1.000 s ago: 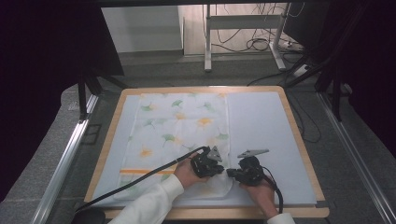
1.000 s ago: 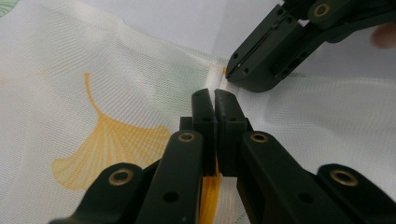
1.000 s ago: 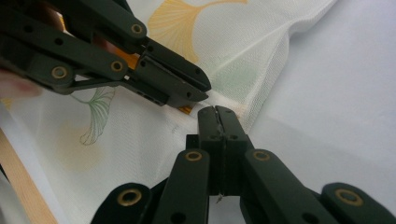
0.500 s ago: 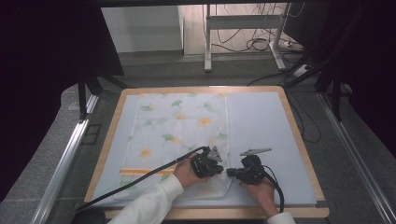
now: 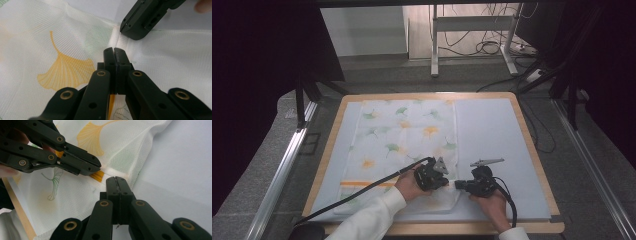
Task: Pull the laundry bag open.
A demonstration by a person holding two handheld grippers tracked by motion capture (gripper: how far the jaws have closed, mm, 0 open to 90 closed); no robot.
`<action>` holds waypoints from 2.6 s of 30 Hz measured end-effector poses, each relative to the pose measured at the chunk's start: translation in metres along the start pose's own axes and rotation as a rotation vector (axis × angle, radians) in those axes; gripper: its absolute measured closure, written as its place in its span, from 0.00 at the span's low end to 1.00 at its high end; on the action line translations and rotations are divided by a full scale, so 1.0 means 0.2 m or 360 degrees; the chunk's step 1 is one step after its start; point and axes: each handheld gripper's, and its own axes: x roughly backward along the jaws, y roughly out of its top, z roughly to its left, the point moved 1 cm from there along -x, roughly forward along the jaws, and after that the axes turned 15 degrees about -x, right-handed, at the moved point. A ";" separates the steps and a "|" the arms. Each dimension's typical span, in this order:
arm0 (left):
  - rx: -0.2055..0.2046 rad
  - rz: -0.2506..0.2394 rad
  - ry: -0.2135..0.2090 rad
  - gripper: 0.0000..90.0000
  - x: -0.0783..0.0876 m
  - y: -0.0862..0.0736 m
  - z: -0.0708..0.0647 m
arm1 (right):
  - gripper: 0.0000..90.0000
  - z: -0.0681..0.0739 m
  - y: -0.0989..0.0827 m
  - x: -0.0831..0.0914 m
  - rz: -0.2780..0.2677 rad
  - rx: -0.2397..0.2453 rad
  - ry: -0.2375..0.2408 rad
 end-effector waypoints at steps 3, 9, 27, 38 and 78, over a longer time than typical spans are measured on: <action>0.0002 -0.0005 0.0001 1.00 0.00 0.00 0.00 | 1.00 0.00 0.00 0.00 -0.0001 0.0006 -0.0003; 0.0083 -0.0040 -0.0033 1.00 0.02 -0.06 0.03 | 1.00 0.00 0.00 0.00 0.0002 0.0017 -0.0005; 0.0108 -0.0021 -0.0023 1.00 0.09 -0.15 0.03 | 1.00 0.00 0.00 0.00 -0.0005 0.0032 -0.0010; 0.0111 -0.0014 -0.0009 1.00 0.12 -0.19 0.02 | 1.00 0.00 -0.01 0.00 -0.0009 0.0030 -0.0008; 0.0150 0.0005 0.0013 1.00 0.19 -0.29 0.02 | 1.00 0.00 -0.01 0.00 -0.0004 0.0031 0.0006</action>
